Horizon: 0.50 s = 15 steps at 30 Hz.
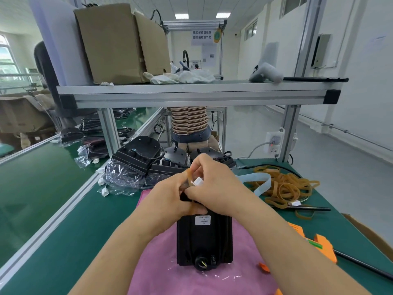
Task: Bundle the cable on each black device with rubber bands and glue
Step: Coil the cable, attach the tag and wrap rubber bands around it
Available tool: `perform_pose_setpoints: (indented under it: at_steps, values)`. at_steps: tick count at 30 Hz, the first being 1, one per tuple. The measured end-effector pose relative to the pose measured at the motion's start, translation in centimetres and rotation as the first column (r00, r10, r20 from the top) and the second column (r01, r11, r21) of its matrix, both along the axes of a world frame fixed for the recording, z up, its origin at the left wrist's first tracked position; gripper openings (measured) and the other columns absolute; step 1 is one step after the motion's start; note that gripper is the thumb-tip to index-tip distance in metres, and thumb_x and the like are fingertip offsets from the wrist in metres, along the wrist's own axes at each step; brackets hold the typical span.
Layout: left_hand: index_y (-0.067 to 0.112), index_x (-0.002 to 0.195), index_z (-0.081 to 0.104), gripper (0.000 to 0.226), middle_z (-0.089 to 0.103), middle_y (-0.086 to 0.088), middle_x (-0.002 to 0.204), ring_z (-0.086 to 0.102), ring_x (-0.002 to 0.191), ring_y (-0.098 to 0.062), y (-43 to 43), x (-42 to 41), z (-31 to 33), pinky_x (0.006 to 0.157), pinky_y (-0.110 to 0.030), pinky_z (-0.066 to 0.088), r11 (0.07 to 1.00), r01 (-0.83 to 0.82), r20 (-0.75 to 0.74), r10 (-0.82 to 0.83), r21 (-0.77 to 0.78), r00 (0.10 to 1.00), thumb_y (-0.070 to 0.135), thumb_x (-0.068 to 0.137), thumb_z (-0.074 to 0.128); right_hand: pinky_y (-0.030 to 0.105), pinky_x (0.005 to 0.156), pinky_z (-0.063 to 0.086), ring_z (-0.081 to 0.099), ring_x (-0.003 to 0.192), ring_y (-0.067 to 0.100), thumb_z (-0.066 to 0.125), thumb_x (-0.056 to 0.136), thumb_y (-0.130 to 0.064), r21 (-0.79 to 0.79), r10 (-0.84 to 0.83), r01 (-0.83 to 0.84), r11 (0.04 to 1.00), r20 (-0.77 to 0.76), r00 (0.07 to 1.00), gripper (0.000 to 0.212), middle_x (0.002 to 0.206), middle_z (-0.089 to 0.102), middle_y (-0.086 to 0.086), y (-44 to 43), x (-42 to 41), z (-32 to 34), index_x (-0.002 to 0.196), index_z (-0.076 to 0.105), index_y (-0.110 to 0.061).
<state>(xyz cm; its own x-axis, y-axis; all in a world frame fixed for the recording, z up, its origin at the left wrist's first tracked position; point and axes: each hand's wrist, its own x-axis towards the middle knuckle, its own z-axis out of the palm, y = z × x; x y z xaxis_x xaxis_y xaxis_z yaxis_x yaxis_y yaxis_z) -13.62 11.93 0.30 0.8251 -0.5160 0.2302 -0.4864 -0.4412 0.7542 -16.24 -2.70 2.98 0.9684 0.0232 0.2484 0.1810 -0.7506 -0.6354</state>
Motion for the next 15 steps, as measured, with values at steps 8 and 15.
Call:
perform_pose_setpoints:
  at_steps: [8, 15]
  values:
    - [0.075, 0.111, 0.048, 0.074, 0.066, 0.032, 0.11, 0.058, 0.105, 0.013, 0.1, -0.1, -0.1, 0.086, -0.009, 0.043, 1.0, 0.008, 0.127, -0.008, 0.002, 0.992, 0.022, 0.072, 0.081, 0.029, 0.061, 0.041, 0.045, 0.071, 0.009, 0.064, 0.072, -0.007, -0.157, -0.142, 0.175, 0.972, 0.198, 0.97, 0.033, 0.086, 0.043, -0.009, 0.1, -0.2, 1.1, 0.083, 0.041, -0.028]
    - [0.069, 0.123, 0.049, 0.07, 0.063, 0.009, 0.11, 0.06, 0.099, 0.0, 0.0, 0.0, -0.2, 0.092, -0.025, 0.051, 0.998, -0.028, 0.083, 0.024, 0.055, 0.996, 0.031, 0.074, 0.081, 0.036, 0.075, 0.048, 0.049, 0.082, 0.011, 0.062, 0.071, 0.003, -0.118, -0.264, 0.291, 0.95, 0.199, 0.944, 0.039, 0.088, 0.039, -0.011, -2.8, -0.5, 1.3, 0.055, 0.05, -0.03]
